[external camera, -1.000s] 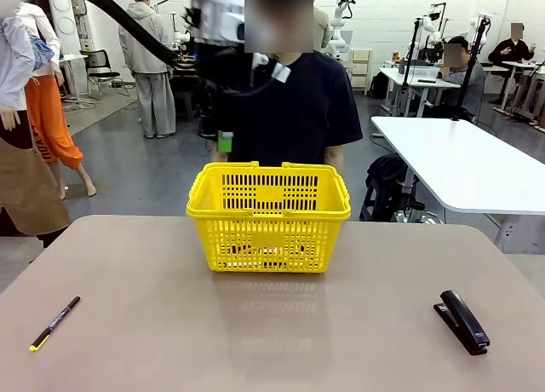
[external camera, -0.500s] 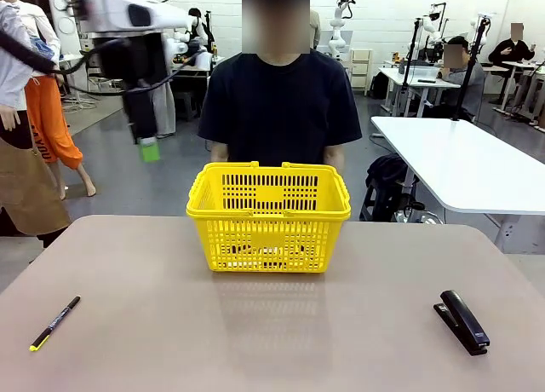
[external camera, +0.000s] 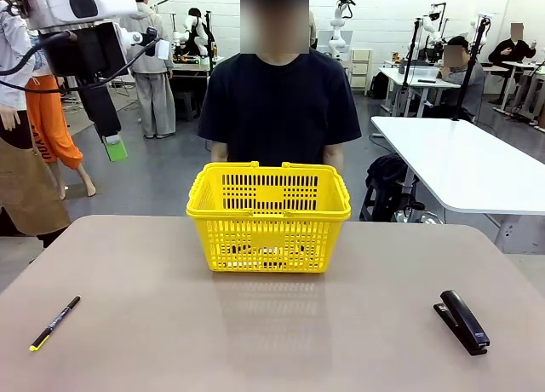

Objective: Place the items the person wants into the basket.
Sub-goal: Pick up the item the person points to and place it in the Market Basket.

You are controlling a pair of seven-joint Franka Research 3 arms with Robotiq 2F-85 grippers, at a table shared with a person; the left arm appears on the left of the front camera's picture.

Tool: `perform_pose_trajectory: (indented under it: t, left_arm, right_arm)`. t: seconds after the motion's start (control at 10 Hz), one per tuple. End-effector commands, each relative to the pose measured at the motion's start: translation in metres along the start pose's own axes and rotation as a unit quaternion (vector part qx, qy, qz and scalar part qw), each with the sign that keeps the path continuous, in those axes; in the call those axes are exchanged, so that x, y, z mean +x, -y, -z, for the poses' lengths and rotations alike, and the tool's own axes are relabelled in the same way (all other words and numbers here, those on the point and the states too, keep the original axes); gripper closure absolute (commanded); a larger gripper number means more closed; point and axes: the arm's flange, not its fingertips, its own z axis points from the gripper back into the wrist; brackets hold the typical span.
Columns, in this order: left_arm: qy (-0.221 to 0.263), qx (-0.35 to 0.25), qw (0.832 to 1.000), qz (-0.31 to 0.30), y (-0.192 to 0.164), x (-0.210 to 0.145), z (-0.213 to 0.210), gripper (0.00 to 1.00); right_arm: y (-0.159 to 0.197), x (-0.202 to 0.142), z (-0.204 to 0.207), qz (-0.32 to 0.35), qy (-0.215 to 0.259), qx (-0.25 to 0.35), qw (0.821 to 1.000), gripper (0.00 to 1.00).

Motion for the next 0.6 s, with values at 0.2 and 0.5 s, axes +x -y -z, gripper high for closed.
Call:
perform_pose_trajectory:
  t: [0.2, 0.5]
  left_arm:
    - [0.0, 0.0, 1.0, 0.0, 0.0, 0.0, 0.0, 0.0]
    - [0.0, 0.0, 1.0, 0.0, 0.0, 0.0, 0.0, 0.0]
  right_arm:
    - [-0.0009, 0.0016, -0.0003, 0.008, -0.007, -0.009, 1.0, 0.0]
    - [-0.0009, 0.0016, -0.0003, 0.008, -0.007, -0.009, 1.0, 0.0]
